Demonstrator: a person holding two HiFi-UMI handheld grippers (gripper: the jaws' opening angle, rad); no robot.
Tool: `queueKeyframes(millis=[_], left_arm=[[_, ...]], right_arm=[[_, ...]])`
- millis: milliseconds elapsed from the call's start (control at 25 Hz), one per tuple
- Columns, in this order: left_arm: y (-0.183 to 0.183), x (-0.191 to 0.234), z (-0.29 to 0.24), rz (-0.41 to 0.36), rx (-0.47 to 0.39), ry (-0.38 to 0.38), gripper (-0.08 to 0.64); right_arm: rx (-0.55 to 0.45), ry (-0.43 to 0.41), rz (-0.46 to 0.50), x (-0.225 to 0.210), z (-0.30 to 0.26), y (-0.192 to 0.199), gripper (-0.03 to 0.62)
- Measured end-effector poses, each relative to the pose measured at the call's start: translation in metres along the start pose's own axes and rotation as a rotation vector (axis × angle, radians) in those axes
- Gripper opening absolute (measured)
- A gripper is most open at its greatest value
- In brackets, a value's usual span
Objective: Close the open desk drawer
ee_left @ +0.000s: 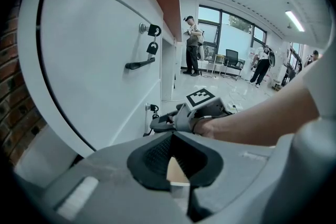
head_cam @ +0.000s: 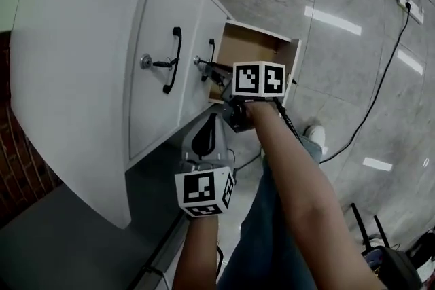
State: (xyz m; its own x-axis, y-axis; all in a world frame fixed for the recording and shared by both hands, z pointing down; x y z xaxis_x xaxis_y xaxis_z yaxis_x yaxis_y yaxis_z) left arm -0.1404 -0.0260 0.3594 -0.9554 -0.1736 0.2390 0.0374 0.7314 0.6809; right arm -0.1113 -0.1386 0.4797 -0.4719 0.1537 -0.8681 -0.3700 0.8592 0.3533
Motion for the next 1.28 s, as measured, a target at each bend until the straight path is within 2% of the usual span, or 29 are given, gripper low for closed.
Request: queueKeyframes(millis=[200,360,720,880,1280], left_arm=[[0.000,-0.007,0.006,-0.011,0.011,0.029,-0.002],[0.000,-0.020,0.011,-0.023,0.015,0.054,-0.002],[-0.002,-0.050,0.033,-0.012,-0.006,0.053,-0.001],[0.004,-0.072,0.045,-0.002,-0.011,0.061,-0.002],[0.008,-0.111,0.051,0.027,-0.047,0.088,-0.002]], right_arm=[[-0.055,0.064,-0.050,-0.017,0.049,0.006,0.075],[-0.120,0.115,-0.078,-0.028,0.102,0.012,0.000],[-0.224,0.146,-0.057,-0.034,0.206,0.010,-0.002],[-0.225,0.150,-0.032,-0.028,0.236,0.006,-0.002],[-0.157,0.153,0.110,-0.008,0.278,-0.009,-0.002]])
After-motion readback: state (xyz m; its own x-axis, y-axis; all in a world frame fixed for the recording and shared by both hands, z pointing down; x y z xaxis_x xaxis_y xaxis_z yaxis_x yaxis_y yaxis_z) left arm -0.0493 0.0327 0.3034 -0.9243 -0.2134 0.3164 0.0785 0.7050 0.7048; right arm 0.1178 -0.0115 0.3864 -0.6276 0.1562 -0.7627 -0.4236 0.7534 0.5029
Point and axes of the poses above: the fingertips, and each gripper's own axes: z backward along the fingers, x to its left, y out of its underside, the point moved 4 cm from there along z, backward along the fingers, and after that the axes turned 15 degrees about z, right-handed, at the moved point
